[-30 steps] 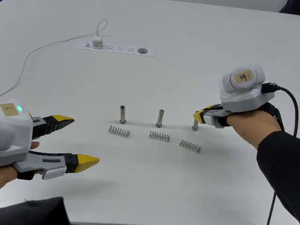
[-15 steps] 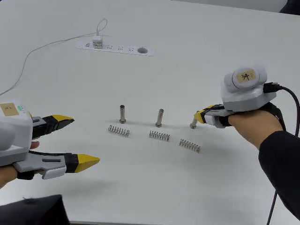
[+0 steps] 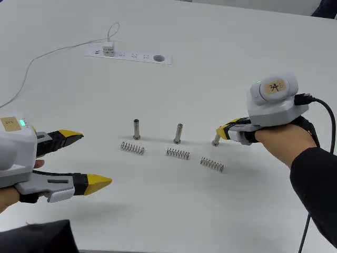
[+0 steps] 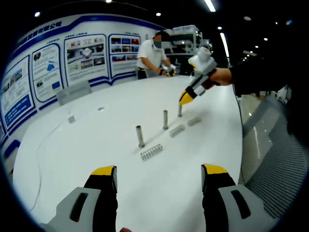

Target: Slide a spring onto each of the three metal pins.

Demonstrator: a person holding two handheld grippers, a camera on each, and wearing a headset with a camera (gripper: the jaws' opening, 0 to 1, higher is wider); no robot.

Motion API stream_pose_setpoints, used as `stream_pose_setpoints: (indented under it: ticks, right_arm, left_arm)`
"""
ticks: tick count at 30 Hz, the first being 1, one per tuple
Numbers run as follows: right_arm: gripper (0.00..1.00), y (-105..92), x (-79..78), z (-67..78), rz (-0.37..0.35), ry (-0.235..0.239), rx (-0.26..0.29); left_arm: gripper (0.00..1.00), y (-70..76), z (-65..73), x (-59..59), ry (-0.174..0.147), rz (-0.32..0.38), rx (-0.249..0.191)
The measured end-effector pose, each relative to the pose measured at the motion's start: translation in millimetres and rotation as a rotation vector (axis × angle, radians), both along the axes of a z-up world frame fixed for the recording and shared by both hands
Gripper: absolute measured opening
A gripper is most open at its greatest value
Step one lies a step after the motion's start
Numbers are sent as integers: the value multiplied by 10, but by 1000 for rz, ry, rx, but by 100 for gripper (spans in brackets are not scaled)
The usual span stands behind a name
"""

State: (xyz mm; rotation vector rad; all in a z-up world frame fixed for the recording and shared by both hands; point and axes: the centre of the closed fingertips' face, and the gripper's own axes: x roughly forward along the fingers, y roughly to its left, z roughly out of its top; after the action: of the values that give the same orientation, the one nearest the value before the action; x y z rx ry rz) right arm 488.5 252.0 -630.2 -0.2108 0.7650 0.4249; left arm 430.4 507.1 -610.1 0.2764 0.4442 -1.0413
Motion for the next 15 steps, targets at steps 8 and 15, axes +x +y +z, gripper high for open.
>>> stream_pose_setpoints:
  ticks: [8,15]
  right_arm:
    - [14,-1,-43,71,7,-17,17]
    - [15,-47,-125,141,27,-41,51]
  left_arm:
    - [73,5,21,3,-5,0,-3]
    - [72,22,33,6,-9,0,-3]
